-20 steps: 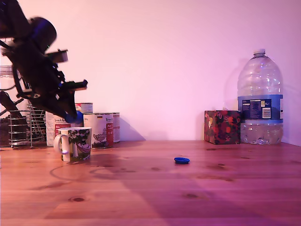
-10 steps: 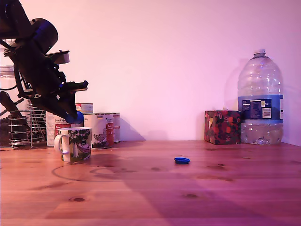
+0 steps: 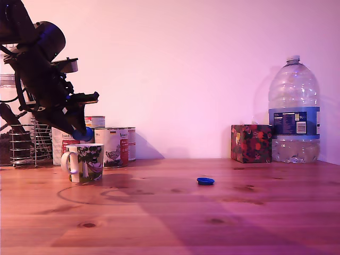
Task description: Pick up the coffee capsules from the table one by one and drop them inside the nearest coffee cup
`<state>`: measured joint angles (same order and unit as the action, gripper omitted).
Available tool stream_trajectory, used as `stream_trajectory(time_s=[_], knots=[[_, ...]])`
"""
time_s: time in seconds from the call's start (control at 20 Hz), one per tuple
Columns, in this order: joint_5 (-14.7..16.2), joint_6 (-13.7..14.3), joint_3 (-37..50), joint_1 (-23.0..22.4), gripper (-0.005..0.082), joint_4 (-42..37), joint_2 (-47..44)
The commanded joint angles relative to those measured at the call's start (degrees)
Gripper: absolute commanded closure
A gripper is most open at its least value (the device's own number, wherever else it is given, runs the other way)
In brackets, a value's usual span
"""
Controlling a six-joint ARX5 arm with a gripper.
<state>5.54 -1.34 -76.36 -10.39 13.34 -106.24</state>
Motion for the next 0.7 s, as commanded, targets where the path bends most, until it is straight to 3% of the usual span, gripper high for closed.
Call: stream_trajectory(time_s=[0.0, 0.1, 0.2, 0.3, 0.4, 0.45, 0.65], knots=[[0.0, 0.3, -0.1, -0.1, 0.0272, -0.3, -1.1], [0.0, 0.3, -0.1, -0.1, 0.0275, -0.5, -1.1], [0.0, 0.3, -0.1, -0.1, 0.0333, -0.4, -1.0], [0.0, 0.3, -0.1, -0.1, 0.0472, -0.5, -1.0], [0.0, 0.3, -0.1, -0.2, 0.0708, -0.2, -1.0], [0.0, 0.3, -0.1, -0.2, 0.0758, 0.1, -1.0], [-0.6, 0.4, -0.1, -0.2, 0.079, -0.3, -0.2]])
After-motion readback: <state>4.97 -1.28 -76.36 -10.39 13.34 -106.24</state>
